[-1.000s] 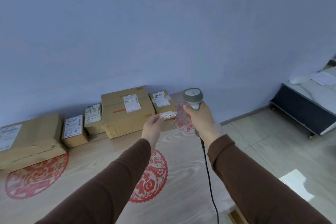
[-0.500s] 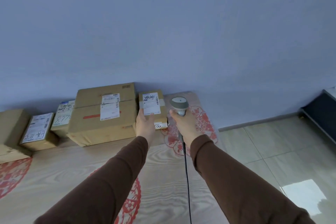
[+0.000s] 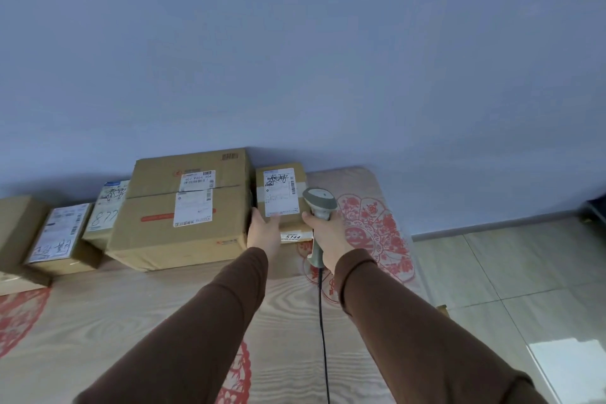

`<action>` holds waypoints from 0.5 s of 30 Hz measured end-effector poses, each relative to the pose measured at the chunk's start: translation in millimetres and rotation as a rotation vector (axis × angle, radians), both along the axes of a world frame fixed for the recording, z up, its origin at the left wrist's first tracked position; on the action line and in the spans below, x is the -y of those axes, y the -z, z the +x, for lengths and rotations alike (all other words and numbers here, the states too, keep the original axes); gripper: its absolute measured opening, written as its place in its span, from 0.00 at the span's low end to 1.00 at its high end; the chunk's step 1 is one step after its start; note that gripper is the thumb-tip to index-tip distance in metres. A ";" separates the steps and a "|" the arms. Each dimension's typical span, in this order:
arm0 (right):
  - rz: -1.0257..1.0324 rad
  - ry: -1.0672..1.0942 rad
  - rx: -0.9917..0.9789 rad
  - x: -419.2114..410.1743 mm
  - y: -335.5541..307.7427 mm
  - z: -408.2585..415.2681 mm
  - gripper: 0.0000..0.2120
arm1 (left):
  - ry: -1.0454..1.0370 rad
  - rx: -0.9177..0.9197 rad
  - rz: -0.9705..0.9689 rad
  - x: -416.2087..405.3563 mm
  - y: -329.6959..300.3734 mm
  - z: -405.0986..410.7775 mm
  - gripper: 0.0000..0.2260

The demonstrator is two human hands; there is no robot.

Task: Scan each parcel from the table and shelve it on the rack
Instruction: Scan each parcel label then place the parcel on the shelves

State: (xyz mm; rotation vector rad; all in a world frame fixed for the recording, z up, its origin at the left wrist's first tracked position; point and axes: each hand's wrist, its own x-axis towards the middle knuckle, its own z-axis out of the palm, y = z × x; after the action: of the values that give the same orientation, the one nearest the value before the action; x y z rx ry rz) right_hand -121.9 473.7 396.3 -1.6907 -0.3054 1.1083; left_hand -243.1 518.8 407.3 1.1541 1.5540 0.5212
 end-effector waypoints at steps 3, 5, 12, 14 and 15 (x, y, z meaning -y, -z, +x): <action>-0.008 -0.015 0.001 0.4 0.3 -2.7 0.14 | -0.038 0.048 -0.028 -0.8 1.0 -3.8 0.29; 0.016 -0.011 -0.004 5.8 -3.9 -3.5 0.11 | -0.055 0.093 -0.035 4.7 -2.3 -5.3 0.28; 0.184 0.078 0.020 55.7 -44.2 -14.6 0.08 | -0.045 0.296 0.060 43.8 -39.3 -28.9 0.18; 0.243 0.099 0.009 76.7 -64.3 -26.0 0.09 | -0.044 0.330 0.107 59.5 -60.7 -41.0 0.14; 0.277 0.112 0.007 87.9 -75.1 -32.4 0.10 | -0.045 0.355 0.136 67.4 -71.1 -48.4 0.13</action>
State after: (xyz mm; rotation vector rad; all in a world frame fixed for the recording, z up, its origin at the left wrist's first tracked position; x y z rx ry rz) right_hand -154.4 385.8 471.4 -1.4484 -0.3479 0.9315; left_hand -291.5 451.4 478.4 1.0627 1.2548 0.8257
